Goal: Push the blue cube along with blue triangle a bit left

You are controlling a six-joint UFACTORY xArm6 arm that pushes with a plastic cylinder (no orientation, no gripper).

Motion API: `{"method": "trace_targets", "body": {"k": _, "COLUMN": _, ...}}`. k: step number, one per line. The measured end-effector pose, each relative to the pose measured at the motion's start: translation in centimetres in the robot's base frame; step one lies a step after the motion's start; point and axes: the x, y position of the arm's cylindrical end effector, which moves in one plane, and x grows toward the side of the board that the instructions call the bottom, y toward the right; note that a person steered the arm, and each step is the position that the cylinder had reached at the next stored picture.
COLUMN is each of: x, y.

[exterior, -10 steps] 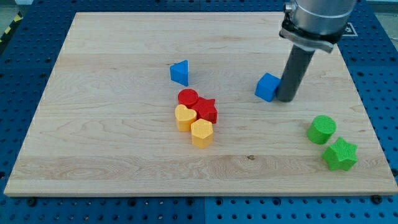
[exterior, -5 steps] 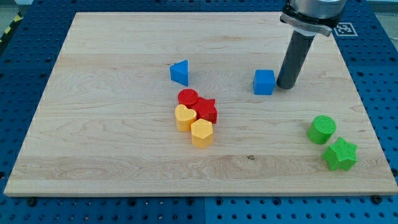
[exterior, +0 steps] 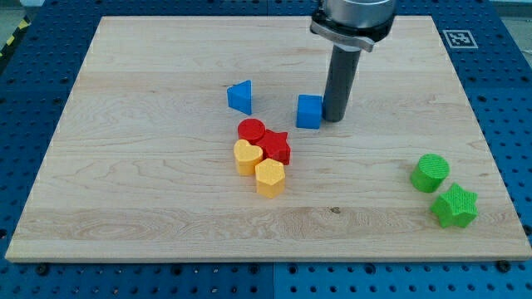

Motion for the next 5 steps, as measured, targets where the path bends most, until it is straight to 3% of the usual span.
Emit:
{"method": "trace_targets", "body": {"k": 3, "x": -0.2, "y": -8.2}}
{"method": "trace_targets", "body": {"k": 5, "x": -0.3, "y": -10.1}}
